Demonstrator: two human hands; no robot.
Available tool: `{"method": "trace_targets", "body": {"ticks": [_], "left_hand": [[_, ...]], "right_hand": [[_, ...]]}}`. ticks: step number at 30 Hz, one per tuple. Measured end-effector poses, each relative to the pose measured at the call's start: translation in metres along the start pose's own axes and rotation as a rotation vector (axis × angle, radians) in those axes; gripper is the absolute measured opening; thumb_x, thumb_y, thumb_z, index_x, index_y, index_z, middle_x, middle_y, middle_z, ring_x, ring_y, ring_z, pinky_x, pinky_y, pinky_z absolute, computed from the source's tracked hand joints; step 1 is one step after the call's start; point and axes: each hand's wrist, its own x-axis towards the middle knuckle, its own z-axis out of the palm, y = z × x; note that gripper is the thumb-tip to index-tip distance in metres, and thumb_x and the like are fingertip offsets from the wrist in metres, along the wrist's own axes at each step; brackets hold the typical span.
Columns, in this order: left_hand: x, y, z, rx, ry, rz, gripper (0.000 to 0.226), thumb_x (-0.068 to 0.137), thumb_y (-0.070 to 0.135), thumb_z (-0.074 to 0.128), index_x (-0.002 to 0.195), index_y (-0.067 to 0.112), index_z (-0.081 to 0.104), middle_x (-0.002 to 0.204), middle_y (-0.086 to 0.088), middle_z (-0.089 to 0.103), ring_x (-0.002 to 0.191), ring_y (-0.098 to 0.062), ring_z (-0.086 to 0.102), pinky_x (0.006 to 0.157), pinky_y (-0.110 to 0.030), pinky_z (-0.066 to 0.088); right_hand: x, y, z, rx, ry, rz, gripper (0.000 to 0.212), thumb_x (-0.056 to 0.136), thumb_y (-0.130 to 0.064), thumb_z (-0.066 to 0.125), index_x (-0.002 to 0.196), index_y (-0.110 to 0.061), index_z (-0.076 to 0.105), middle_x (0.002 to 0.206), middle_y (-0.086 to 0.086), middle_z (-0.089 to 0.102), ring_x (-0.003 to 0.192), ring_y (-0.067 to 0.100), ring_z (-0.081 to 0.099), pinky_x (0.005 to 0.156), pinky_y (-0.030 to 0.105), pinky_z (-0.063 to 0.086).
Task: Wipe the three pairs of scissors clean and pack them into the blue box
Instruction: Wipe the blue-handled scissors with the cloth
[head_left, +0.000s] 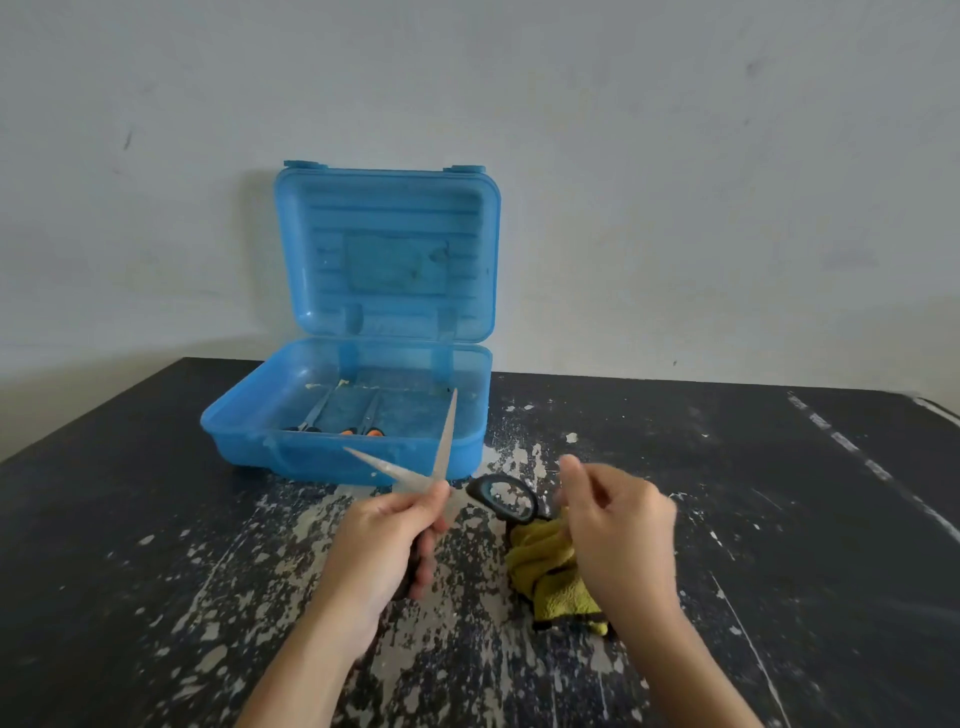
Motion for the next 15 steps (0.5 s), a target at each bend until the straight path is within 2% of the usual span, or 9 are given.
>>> {"method": "trace_targets", "body": {"ticks": [2,3,4,5,6,8,9,12,15], "left_hand": [[0.000,0.000,-0.001,0.039,0.011,-0.002,0.038,0.085,0.033,0.065,0.060,0.004,0.060,0.047,-0.004,0.046,0.039,-0.017,0.043,0.037,-0.022,0.035],[0.000,0.000,-0.001,0.060,0.015,0.002,0.039,0.084,0.034,0.066,0.058,0.005,0.061,0.047,-0.004,0.047,0.038,-0.017,0.043,0.037,-0.022,0.035],[0.000,0.000,-0.001,0.085,0.017,0.008,0.040,0.083,0.036,0.067,0.057,0.006,0.062,0.046,-0.004,0.048,0.038,-0.017,0.043,0.037,-0.021,0.035],[-0.001,-0.001,-0.001,0.108,0.019,0.015,0.041,0.082,0.037,0.068,0.055,0.006,0.062,0.046,-0.004,0.048,0.037,-0.016,0.043,0.036,-0.021,0.034],[-0.001,-0.001,-0.002,0.131,0.024,0.023,0.041,0.080,0.037,0.069,0.055,0.006,0.063,0.045,-0.004,0.048,0.037,-0.016,0.043,0.036,-0.020,0.034],[-0.001,-0.002,-0.002,0.189,0.038,0.044,0.040,0.077,0.037,0.073,0.056,0.004,0.064,0.043,-0.002,0.048,0.036,-0.016,0.042,0.035,-0.021,0.032],[-0.001,-0.003,-0.002,0.225,0.049,0.061,0.041,0.075,0.037,0.075,0.057,0.002,0.064,0.041,-0.002,0.047,0.035,-0.016,0.041,0.035,-0.021,0.032],[0.000,-0.005,-0.003,0.339,0.092,0.116,0.045,0.070,0.038,0.079,0.053,-0.001,0.063,0.038,-0.002,0.047,0.033,-0.017,0.041,0.034,-0.021,0.032],[0.001,-0.006,-0.004,0.439,0.116,0.148,0.052,0.066,0.042,0.080,0.052,-0.005,0.062,0.038,-0.004,0.047,0.032,-0.017,0.041,0.038,-0.021,0.032]], "right_hand": [[0.003,0.008,-0.001,-0.348,0.097,-0.089,0.027,0.092,-0.031,0.049,0.084,-0.012,0.066,0.082,0.007,0.066,0.073,0.018,0.048,0.068,0.031,0.038],[0.003,0.011,0.000,-0.528,0.041,-0.035,0.029,0.092,-0.038,0.047,0.100,-0.016,0.064,0.101,0.005,0.063,0.090,0.022,0.047,0.078,0.035,0.039],[0.005,0.015,0.001,-0.624,-0.061,0.053,0.036,0.090,-0.045,0.046,0.108,-0.018,0.060,0.111,0.005,0.058,0.100,0.025,0.046,0.084,0.038,0.041],[0.007,0.017,0.002,-0.607,-0.162,0.115,0.038,0.088,-0.048,0.048,0.106,-0.016,0.059,0.108,0.007,0.059,0.098,0.025,0.050,0.082,0.038,0.045],[0.009,0.019,0.002,-0.526,-0.227,0.152,0.034,0.087,-0.044,0.051,0.099,-0.014,0.061,0.097,0.008,0.063,0.085,0.021,0.055,0.074,0.037,0.050],[0.012,0.018,-0.001,-0.380,-0.284,0.167,0.019,0.087,-0.026,0.056,0.093,-0.010,0.063,0.082,0.006,0.065,0.064,0.014,0.054,0.056,0.030,0.049],[0.014,0.020,-0.004,-0.355,-0.279,0.165,0.014,0.086,-0.019,0.057,0.096,-0.011,0.062,0.084,0.004,0.064,0.064,0.012,0.053,0.053,0.025,0.046],[0.021,0.024,-0.014,-0.224,-0.106,0.129,0.025,0.083,-0.010,0.061,0.108,-0.014,0.061,0.101,0.003,0.063,0.080,0.012,0.054,0.063,0.016,0.045],[0.021,0.011,-0.023,-0.010,0.097,-0.023,0.025,0.080,-0.010,0.067,0.102,-0.022,0.062,0.094,-0.006,0.065,0.083,0.007,0.059,0.077,0.025,0.052]]}}
